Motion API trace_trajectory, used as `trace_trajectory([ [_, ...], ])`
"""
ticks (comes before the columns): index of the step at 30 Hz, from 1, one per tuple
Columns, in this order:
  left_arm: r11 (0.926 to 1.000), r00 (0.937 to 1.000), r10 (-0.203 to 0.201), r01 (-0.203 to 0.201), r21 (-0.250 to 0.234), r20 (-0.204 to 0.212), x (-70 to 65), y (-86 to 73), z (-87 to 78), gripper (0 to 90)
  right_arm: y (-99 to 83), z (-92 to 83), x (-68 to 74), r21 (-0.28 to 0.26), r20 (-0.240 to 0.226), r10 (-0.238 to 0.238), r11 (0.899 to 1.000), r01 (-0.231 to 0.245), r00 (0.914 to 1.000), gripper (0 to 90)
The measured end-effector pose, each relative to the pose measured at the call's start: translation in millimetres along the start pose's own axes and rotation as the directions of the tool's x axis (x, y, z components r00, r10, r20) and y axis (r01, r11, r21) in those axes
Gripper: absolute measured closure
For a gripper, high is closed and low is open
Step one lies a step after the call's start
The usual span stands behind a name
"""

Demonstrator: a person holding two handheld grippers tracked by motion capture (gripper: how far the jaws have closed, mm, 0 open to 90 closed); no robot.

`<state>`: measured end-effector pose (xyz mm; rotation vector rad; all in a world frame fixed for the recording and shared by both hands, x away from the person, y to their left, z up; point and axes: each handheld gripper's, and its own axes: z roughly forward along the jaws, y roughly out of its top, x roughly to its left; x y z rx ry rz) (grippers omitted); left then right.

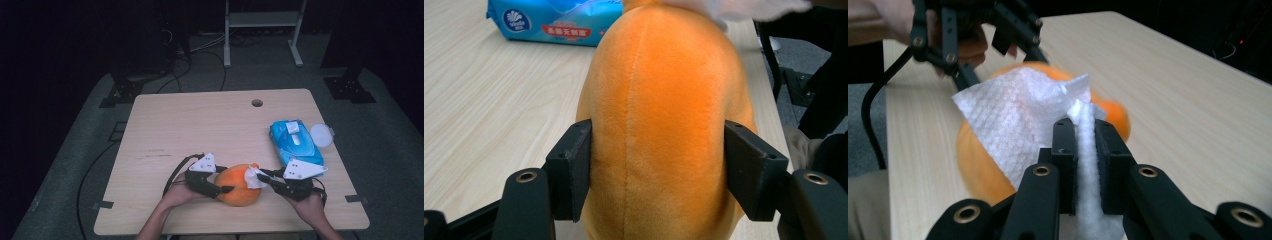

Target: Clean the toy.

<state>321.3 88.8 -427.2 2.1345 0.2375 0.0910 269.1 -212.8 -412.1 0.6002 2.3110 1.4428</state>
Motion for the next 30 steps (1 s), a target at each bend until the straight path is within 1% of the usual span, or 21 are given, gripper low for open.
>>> trace_trajectory([
  [2,0.9999,0.9998,-0.007,0.007,-0.008,0.016,-0.1,0.4,0.4,32.2,-3.8,-0.8,2.2,0.007,-0.007,0.008,1.0,-0.008,0.9999,80.1],
  [4,0.9997,0.9994,-0.022,0.022,-0.012,0.025,-2.4,5.0,2.0,19.9,-3.5,0.3,3.0,0.004,-0.013,0.006,1.0,-0.006,0.9999,80.1],
  [5,0.9998,0.9994,-0.017,0.017,-0.012,0.029,-4.0,7.6,2.7,17.4,-1.8,1.3,3.7,0.004,-0.011,0.006,1.0,-0.006,0.9999,80.1],
  [6,0.9999,0.9998,-0.008,0.008,-0.009,0.02,-5.8,9.3,3.7,16.8,0.4,2.4,3.3,0.0,-0.014,0.006,1.0,-0.006,0.9999,80.1],
  [8,1.0,0.9998,0.0,0.0,-0.005,0.019,-6.3,10.0,4.5,17.5,6.2,6.1,2.7,-0.008,-0.015,0.001,1.0,-0.002,0.9999,80.1],
  [10,0.9997,0.9996,0.025,-0.025,0.001,0.015,-5.7,8.4,2.3,25.2,12.1,9.2,1.7,-0.033,-0.023,0.005,0.999,-0.005,0.9997,80.1],
  [11,0.9995,0.9995,0.03,-0.031,0.003,0.011,-5.9,7.1,1.2,28.7,14.8,10.8,1.3,-0.044,-0.031,0.004,0.999,-0.005,0.9995,80.1],
  [13,0.9987,0.9988,0.048,-0.048,0.017,0.0,-4.3,3.4,-2.4,33.2,18.3,14.7,1.5,-0.046,-0.037,-0.005,0.999,0.003,0.9993,80.1],
  [15,0.999,0.9992,0.039,-0.039,0.02,0.0,-0.9,-1.7,-6.3,34.2,17.1,18.2,0.1,-0.047,-0.049,0.004,0.999,-0.006,0.9988,80.1],
  [16,0.9993,0.9995,0.032,-0.032,0.02,-0.002,1.1,-4.3,-8.1,34.1,15.3,19.0,-0.3,-0.04,-0.047,0.008,0.999,-0.01,0.9989,80.1],
  [17,0.9997,0.9998,0.018,-0.018,0.017,-0.003,3.1,-6.5,-9.7,34.1,12.8,19.6,-1.2,-0.035,-0.046,0.011,0.999,-0.013,0.9989,80.1],
  [19,0.9999,1.0,-0.002,0.002,0.016,0.005,6.9,-9.3,-12.4,33.9,6.4,19.2,-2.6,-0.018,-0.042,0.023,1.0,-0.023,0.9989,80.1],
  [21,0.9999,0.9999,-0.01,0.009,0.009,0.012,8.5,-9.8,-12.1,33.8,-0.7,19.1,-3.3,0.008,-0.05,0.038,0.999,-0.038,0.998,80.1],
  [22,1.0,0.9999,-0.009,0.009,0.003,0.014,8.0,-9.7,-11.2,33.8,-4.1,18.5,-3.6,0.019,-0.049,0.039,0.999,-0.038,0.9981,80.1],
  [23,1.0,0.9999,-0.003,0.003,0.001,0.016,7.1,-9.1,-10.3,33.9,-7.2,17.6,-4.4,0.027,-0.051,0.05,0.998,-0.049,0.9974,80.1],
  [25,0.9999,0.9997,0.014,-0.014,-0.007,0.019,4.2,-7.5,-8.1,34.8,-10.2,15.1,-7.3,0.03,-0.054,0.067,0.997,-0.065,0.9963,80.1],
  [27,0.9994,0.9992,0.034,-0.034,-0.004,0.022,1.6,-6.4,-6.8,35.9,-8.4,14.4,-9.0,0.022,-0.049,0.071,0.997,-0.07,0.9962,80.0],
  [30,0.9988,0.9985,0.048,-0.048,-0.006,0.026,0.2,-7.2,-7.3,36.4,-2.1,16.7,-12.2,0.003,-0.044,0.075,0.997,-0.075,0.9962,80.0],
])
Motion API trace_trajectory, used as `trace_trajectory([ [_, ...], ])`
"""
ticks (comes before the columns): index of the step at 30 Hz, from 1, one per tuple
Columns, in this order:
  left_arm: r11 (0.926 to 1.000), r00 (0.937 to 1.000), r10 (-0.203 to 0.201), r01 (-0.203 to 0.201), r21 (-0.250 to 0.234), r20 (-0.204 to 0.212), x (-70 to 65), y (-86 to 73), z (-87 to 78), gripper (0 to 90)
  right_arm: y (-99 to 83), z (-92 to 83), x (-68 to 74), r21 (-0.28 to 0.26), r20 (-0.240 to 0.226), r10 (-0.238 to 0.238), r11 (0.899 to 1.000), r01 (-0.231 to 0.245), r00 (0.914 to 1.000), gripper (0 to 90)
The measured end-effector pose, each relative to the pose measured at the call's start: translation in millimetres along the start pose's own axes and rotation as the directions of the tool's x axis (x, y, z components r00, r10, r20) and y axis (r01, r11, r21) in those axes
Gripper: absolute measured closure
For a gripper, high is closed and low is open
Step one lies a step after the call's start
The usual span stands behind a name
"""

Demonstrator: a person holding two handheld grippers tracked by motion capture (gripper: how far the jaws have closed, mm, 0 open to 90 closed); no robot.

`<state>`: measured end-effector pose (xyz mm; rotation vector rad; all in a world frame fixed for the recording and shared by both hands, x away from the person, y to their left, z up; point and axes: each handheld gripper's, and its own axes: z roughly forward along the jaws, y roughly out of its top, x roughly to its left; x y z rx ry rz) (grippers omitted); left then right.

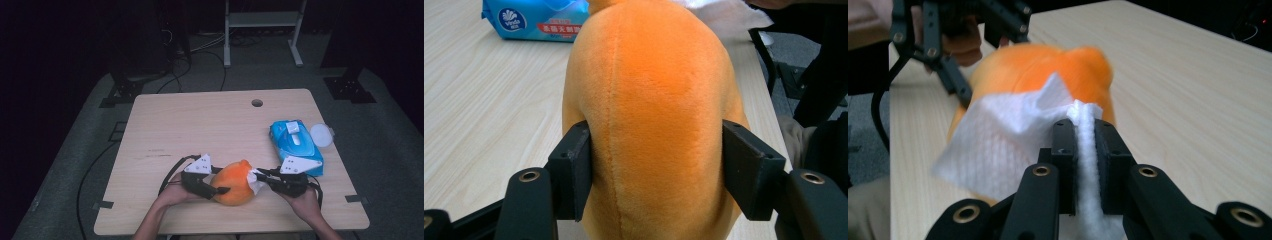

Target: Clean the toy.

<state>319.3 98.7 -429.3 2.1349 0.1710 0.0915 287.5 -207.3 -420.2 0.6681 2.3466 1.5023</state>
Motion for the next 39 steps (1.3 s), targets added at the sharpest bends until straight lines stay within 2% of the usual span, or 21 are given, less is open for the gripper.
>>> trace_trajectory([
  [3,0.9997,0.9997,0.025,-0.025,-0.001,0.002,-2.5,-0.4,-0.3,36.4,6.9,1.9,-2.7,-0.034,-0.006,0.013,0.999,-0.013,0.9999,80.0],
  [7,0.9999,0.9999,0.013,-0.013,-0.006,-0.003,-1.5,-1.0,-0.6,34.8,4.8,4.1,-6.1,-0.041,-0.013,0.031,0.999,-0.031,0.9994,80.1],
  [9,0.9999,0.9999,0.008,-0.009,-0.01,-0.014,-1.7,-1.1,-0.4,32.2,-1.0,3.6,-7.4,-0.037,-0.019,0.056,0.998,-0.057,0.9983,80.1],
  [14,0.9999,0.9999,-0.006,0.006,-0.015,-0.015,0.8,-1.5,-0.5,30.1,-17.3,2.1,-6.8,0.027,-0.014,0.074,0.997,-0.074,0.9972,80.1],
  [17,0.9997,0.9999,0.011,-0.011,-0.021,-0.007,-1.5,0.3,1.8,31.9,-21.4,-0.8,-7.7,0.053,-0.021,0.086,0.995,-0.085,0.9961,80.0],
  [20,0.9996,0.9998,0.019,-0.019,-0.019,-0.003,-3.7,2.7,3.9,32.3,-14.2,-2.7,-8.0,0.034,-0.014,0.076,0.997,-0.075,0.997,80.1],
  [26,0.9979,0.998,0.063,-0.063,-0.018,0.001,-9.5,4.8,5.8,33.1,7.9,-0.9,-12.4,-0.07,-0.024,0.077,0.994,-0.079,0.9967,80.1],
  [29,0.9987,0.9989,0.048,-0.048,-0.02,-0.001,-7.0,4.4,4.6,32.7,7.8,1.9,-13.5,-0.074,-0.027,0.085,0.993,-0.086,0.996,80.1],
  [34,0.9986,0.9998,0.019,-0.019,-0.049,0.0,-4.6,4.9,4.8,33.6,-9.7,-2.7,-13.9,-0.055,-0.031,0.135,0.989,-0.137,0.9904,80.1],
  [37,0.9976,0.9999,0.015,-0.015,-0.067,-0.002,-5.4,7.0,6.2,37.2,-16.7,-8.1,-12.9,-0.022,-0.025,0.141,0.99,-0.142,0.9897,80.1],
  [39,0.998,0.9999,0.016,-0.016,-0.061,-0.004,-6.3,9.9,7.7,39.1,-16.0,-13.2,-10.1,-0.019,-0.015,0.126,0.992,-0.127,0.9919,80.1],
])
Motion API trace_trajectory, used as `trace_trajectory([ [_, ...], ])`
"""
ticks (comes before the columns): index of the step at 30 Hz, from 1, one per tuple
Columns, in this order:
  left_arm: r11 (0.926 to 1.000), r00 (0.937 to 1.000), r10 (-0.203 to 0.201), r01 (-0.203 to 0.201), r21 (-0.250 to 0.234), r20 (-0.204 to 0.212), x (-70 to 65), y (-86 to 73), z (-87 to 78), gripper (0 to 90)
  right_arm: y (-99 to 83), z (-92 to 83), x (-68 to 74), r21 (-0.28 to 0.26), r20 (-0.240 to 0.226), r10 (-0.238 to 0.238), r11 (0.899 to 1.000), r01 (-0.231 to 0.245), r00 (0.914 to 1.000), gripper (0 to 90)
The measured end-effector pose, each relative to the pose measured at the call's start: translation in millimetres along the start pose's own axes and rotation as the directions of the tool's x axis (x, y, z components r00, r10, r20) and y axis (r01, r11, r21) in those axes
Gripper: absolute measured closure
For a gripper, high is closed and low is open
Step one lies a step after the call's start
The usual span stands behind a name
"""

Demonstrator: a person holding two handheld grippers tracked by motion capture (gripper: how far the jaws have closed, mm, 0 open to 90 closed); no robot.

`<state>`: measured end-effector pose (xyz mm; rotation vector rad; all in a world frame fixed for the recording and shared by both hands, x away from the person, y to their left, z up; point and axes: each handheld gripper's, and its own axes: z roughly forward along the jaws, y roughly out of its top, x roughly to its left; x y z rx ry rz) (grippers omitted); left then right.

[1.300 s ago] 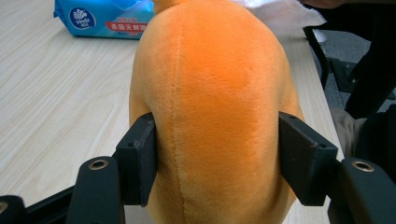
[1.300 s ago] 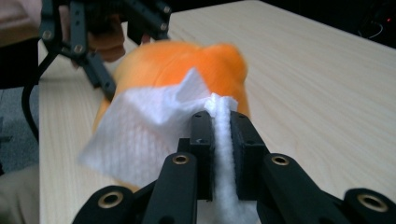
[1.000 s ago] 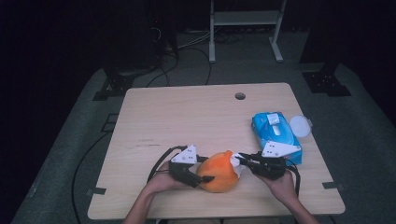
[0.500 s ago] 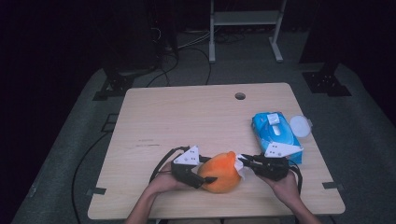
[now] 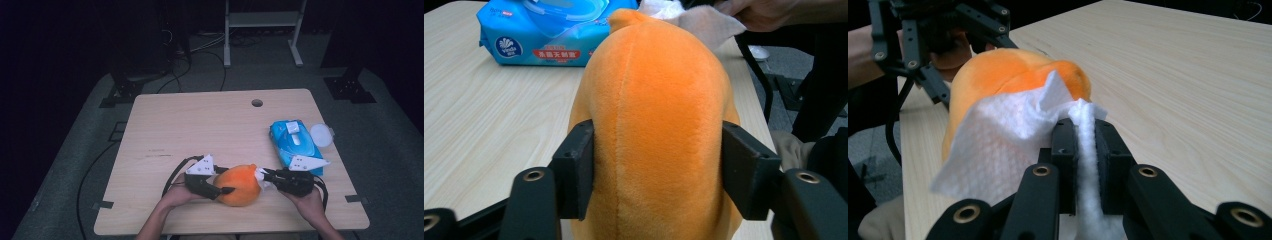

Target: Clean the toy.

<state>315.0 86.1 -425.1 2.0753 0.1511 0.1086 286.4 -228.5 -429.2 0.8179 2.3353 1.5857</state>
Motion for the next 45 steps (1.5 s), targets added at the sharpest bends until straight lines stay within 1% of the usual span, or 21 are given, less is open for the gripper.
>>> trace_trajectory([
  [3,0.9998,0.9998,0.01,-0.01,0.015,-0.018,-2.2,5.5,2.9,41.0,9.6,-5.0,7.4,-0.023,0.019,-0.048,0.999,0.049,0.9986,80.0],
  [6,0.9996,0.9993,0.018,-0.018,0.022,-0.033,-4.4,10.8,7.4,42.4,24.7,-5.5,13.1,-0.056,0.009,-0.084,0.995,0.085,0.9964,80.0],
  [9,0.9987,0.9985,0.043,-0.042,0.028,-0.033,-8.9,16.3,12.7,42.5,40.4,1.1,21.2,-0.061,0.0,-0.147,0.987,0.146,0.9892,80.0],
  [11,0.9981,0.998,0.053,-0.052,0.033,-0.033,-9.7,16.3,13.6,41.3,45.3,6.4,25.3,-0.044,0.002,-0.177,0.983,0.177,0.9841,80.0],
  [13,0.9989,0.9991,0.034,-0.034,0.031,-0.025,-7.4,13.2,12.4,37.0,44.1,11.8,26.4,-0.014,0.011,-0.205,0.979,0.205,0.9787,80.1],
  [16,0.9991,0.9991,-0.041,0.041,0.007,-0.002,-2.5,7.7,11.1,22.6,36.5,9.5,22.9,-0.008,0.016,-0.185,0.983,0.185,0.9826,80.1],
  [18,0.9945,0.9951,-0.099,0.099,0.034,-0.01,2.9,4.7,12.4,11.5,31.6,5.3,20.9,-0.003,0.031,-0.178,0.984,0.179,0.9835,80.1],
  [19,0.9908,0.9915,-0.13,0.129,0.041,0.007,5.7,2.6,13.6,9.5,29.5,2.5,19.0,-0.004,0.033,-0.172,0.985,0.172,0.9846,80.1],
  [21,0.9857,0.986,-0.162,0.16,0.052,0.037,8.0,-0.4,18.3,10.1,26.0,-2.5,15.0,-0.005,0.044,-0.158,0.987,0.159,0.9864,80.1],
  [22,0.9871,0.9869,-0.155,0.152,0.048,0.046,7.2,-0.7,19.9,12.7,24.8,-4.2,13.2,-0.008,0.045,-0.152,0.988,0.152,0.9874,80.0],
  [23,0.9897,0.9895,-0.139,0.138,0.039,0.039,5.5,0.5,20.2,16.3,23.9,-5.2,12.2,-0.008,0.044,-0.146,0.989,0.146,0.9883,80.1],
  [24,0.9924,0.9923,-0.121,0.12,0.028,0.027,4.0,2.3,19.4,24.8,23.7,-5.4,12.4,-0.008,0.047,-0.146,0.989,0.147,0.9881,80.1],
  [26,0.9954,0.9954,-0.095,0.095,0.011,0.01,1.2,7.0,17.8,33.3,26.0,-4.4,14.9,-0.013,0.048,-0.151,0.988,0.151,0.9875,80.1],
  [29,0.9996,0.9994,-0.027,0.027,0.011,-0.022,-6.4,16.1,19.8,39.2,34.8,2.6,22.8,-0.047,0.021,-0.165,0.985,0.166,0.9861,80.1],
  [31,0.9999,0.9992,0.004,-0.003,0.016,-0.039,-10.5,19.7,21.6,41.3,40.9,11.9,32.0,-0.051,0.002,-0.204,0.978,0.204,0.9789,80.1],
  [34,0.9999,0.9986,0.006,-0.005,0.009,-0.052,-9.2,17.7,14.0,43.7,45.1,18.1,38.4,-0.04,0.004,-0.237,0.971,0.237,0.9715,80.1],
  [37,1.0,0.9965,0.002,-0.003,-0.007,-0.084,-6.8,16.7,0.1,44.6,42.3,9.5,28.7,-0.035,0.036,-0.205,0.978,0.206,0.9782,80.1],
  [40,0.9995,0.9929,-0.016,0.013,-0.029,-0.118,-2.0,14.7,-13.3,44.5,31.7,-0.4,12.3,0.001,0.085,-0.164,0.986,0.164,0.9829,80.1],
  [41,0.9991,0.9926,-0.024,0.019,-0.038,-0.119,-1.4,14.7,-14.7,44.4,26.6,-1.9,7.7,0.003,0.087,-0.14,0.99,0.141,0.9863,80.1],
  [43,0.9998,0.9933,-0.013,0.011,-0.015,-0.115,-2.8,16.4,-11.4,44.0,20.0,-1.6,4.9,-0.007,0.076,-0.105,0.994,0.106,0.9916,80.1],
  [45,0.9999,0.9945,0.005,-0.004,0.012,-0.105,-5.6,17.5,-4.0,43.3,20.7,2.4,9.0,-0.003,0.07,-0.124,0.992,0.125,0.9898,80.1],
])
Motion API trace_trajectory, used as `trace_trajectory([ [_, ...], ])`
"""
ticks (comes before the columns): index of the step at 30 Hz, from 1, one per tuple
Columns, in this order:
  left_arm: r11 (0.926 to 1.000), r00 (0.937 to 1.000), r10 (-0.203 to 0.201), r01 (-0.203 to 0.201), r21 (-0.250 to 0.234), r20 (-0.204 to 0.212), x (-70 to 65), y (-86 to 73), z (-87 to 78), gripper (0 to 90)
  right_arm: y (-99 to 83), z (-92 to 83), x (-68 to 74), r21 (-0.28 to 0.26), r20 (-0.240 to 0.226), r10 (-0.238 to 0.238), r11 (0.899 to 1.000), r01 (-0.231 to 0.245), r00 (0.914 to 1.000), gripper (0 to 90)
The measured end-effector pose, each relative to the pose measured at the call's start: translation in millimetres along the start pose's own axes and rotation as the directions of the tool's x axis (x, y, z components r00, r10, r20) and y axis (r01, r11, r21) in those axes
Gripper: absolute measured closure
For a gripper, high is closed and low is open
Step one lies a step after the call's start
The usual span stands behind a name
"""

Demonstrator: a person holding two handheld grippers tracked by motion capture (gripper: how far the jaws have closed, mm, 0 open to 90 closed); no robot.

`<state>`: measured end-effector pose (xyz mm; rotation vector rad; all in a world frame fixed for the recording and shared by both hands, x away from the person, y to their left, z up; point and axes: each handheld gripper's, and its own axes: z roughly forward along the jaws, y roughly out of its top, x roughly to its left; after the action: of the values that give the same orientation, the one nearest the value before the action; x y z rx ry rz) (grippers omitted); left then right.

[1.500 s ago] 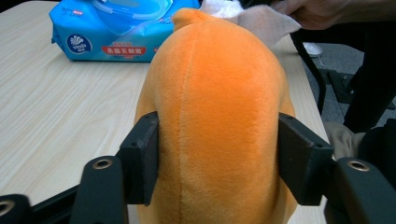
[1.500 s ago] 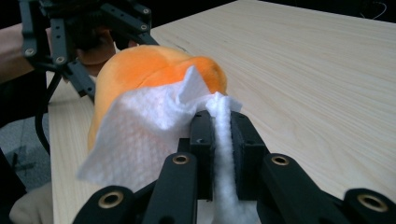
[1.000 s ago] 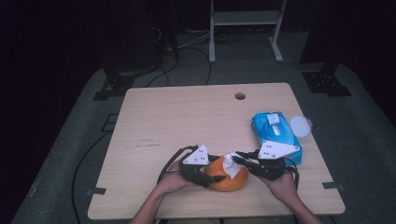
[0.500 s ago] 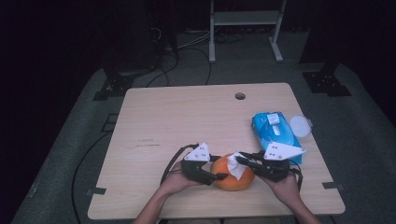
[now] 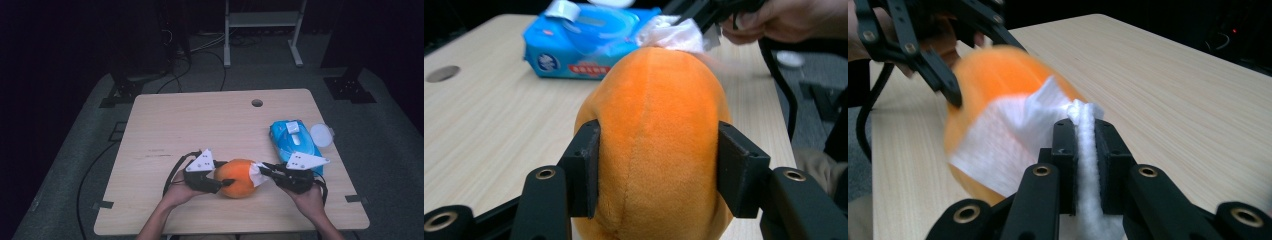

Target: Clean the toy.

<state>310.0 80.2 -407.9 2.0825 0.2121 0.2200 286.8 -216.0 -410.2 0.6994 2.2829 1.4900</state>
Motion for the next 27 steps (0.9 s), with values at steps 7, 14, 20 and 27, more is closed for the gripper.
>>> trace_trajectory([
  [7,0.9999,0.9999,0.014,-0.014,0.007,0.005,-5.9,9.3,7.4,42.3,21.6,8.9,15.2,-0.059,-0.047,-0.039,0.998,0.037,0.9981,80.1],
  [14,0.997,0.9972,-0.061,0.063,-0.044,0.044,-0.3,2.2,6.6,24.9,17.3,11.2,12.3,-0.052,-0.059,-0.032,0.998,0.029,0.9977,80.1],
  [20,0.9902,0.9855,-0.14,0.138,0.019,0.096,8.5,-7.9,20.1,10.3,4.7,0.3,-1.5,-0.049,-0.023,0.013,0.999,-0.015,0.9996,80.1],
  [27,0.9953,0.9954,-0.088,0.09,-0.037,0.035,2.1,1.8,14.8,36.6,13.9,-3.0,3.0,-0.082,-0.017,0.011,0.997,-0.012,0.9998,80.1],
])
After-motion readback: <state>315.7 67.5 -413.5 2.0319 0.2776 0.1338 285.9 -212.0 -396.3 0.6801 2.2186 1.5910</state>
